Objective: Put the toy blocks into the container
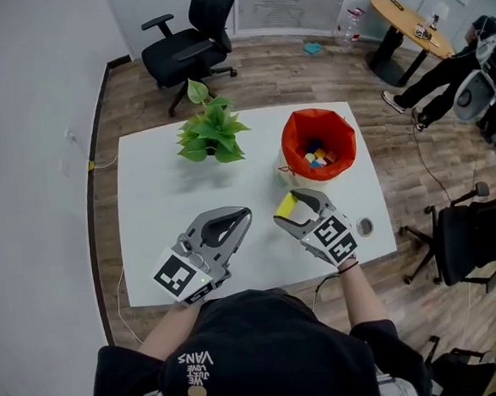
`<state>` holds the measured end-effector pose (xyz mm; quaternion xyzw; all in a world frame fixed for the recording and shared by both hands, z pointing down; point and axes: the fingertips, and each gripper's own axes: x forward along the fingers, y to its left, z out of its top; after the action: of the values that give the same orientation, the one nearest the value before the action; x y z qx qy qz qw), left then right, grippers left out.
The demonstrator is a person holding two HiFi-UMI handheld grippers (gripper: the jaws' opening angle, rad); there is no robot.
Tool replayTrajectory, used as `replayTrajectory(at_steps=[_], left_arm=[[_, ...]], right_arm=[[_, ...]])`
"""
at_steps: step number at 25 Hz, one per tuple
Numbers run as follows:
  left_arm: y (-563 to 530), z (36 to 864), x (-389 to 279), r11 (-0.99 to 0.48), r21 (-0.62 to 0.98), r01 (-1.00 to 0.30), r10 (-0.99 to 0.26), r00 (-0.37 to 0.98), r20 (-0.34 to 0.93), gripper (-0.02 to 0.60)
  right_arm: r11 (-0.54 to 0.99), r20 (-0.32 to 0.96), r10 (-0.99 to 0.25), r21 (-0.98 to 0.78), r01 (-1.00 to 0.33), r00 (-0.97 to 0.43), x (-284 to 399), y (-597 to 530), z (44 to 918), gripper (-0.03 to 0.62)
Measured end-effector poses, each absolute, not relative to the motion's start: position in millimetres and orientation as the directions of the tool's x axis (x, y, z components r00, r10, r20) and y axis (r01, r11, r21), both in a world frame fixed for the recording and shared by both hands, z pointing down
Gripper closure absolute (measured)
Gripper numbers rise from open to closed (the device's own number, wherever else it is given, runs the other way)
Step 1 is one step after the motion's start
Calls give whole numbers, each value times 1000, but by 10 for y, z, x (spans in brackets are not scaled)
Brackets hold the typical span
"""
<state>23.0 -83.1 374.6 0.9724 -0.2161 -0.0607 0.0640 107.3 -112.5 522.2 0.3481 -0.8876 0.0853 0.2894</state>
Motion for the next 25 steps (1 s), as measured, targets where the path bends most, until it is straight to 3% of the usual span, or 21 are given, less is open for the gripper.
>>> replayTrajectory(at_steps=[12, 25], left_arm=[[-803, 3758, 462, -922, 146, -358, -374, 922, -98, 571], [-819, 3691, 555, -922, 129, -365, -379, 919, -106, 571]], right_arm=[[671, 454, -692, 117, -733, -561, 1495, -1363, 4404, 295], [555, 469, -767, 145, -819, -438, 2064, -1973, 4325, 295]])
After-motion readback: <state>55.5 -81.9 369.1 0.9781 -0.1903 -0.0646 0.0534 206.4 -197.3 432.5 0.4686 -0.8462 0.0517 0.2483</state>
